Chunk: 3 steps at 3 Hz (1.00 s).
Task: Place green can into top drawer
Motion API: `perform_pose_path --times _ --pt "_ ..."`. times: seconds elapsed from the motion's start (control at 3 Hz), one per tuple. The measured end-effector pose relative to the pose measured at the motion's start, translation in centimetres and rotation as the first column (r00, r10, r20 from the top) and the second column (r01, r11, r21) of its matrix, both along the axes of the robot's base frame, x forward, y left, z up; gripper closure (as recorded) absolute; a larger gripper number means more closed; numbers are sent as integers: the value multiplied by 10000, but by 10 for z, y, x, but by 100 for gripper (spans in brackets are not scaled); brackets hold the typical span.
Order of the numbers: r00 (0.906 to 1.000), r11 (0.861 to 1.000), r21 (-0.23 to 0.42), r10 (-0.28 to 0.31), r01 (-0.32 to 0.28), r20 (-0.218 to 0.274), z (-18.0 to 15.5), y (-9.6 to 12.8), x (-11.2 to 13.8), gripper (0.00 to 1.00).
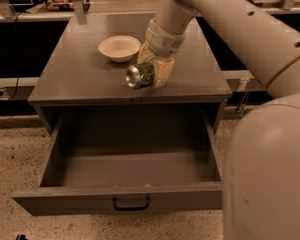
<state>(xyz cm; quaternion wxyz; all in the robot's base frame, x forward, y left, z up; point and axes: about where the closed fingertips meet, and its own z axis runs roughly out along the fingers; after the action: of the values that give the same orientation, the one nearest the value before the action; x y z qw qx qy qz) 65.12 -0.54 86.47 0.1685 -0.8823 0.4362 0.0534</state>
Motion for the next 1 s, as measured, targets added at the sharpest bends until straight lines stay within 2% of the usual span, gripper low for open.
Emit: perform_pose_path --times 0.33,0.67,1.0 --pt "9844 9854 447 -1611 1645 -709 3 -20 -42 100" --pt "9492 9723 -300 -2330 2320 -2117 -26 -3 -87 100" --pt "9119 9593 -786 -2822 2712 -2981 -49 16 -127 100"
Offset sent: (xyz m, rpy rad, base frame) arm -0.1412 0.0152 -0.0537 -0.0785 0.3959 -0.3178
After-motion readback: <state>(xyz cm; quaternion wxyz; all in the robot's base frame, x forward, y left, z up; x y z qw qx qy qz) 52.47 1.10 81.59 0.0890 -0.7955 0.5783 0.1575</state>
